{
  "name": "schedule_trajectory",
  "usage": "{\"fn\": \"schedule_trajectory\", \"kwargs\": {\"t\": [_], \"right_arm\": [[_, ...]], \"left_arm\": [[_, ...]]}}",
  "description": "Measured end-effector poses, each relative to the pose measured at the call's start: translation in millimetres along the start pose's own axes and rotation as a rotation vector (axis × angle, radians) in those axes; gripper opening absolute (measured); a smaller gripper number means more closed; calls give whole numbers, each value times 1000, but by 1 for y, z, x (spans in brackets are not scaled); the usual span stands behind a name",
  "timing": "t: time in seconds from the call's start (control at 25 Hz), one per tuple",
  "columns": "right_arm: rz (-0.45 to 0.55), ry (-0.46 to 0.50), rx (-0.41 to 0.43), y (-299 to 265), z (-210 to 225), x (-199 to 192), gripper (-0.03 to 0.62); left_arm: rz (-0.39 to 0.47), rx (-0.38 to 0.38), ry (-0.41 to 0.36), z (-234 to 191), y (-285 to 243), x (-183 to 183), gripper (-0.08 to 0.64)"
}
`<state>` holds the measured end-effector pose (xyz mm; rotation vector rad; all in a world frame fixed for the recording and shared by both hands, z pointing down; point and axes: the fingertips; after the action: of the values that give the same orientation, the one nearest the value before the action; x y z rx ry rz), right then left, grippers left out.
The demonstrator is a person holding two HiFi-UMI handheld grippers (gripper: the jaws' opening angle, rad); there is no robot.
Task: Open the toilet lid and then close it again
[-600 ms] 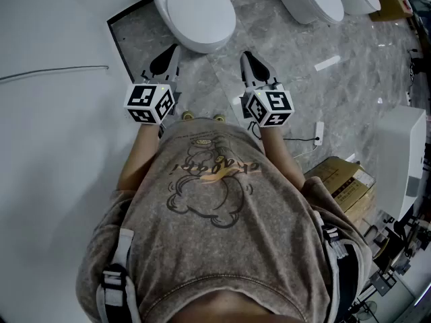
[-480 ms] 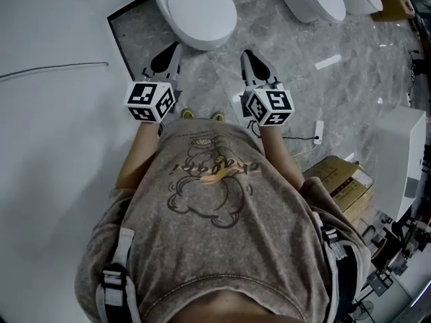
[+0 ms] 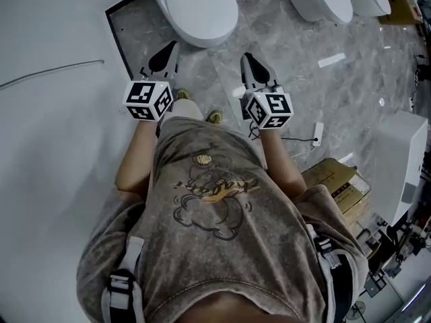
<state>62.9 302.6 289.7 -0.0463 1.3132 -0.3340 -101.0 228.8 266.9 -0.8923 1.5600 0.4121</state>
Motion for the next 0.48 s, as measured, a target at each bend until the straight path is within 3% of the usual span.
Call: {"fn": "schedule_trajectory", "kwargs": {"t": [0.48], "right_arm": [[-44,-40,-44,-112,48,-48,28]], "left_arm": [[-60,-32,29,-74,-97,-55,9]]}}
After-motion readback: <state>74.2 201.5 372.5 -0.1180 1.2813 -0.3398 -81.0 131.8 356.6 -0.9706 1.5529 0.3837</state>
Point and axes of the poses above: the fingertips, and each gripper's own axes: y backward along the fingers, z to its right, x out of its top, and after that the axes turned 1 degree about z, right-handed
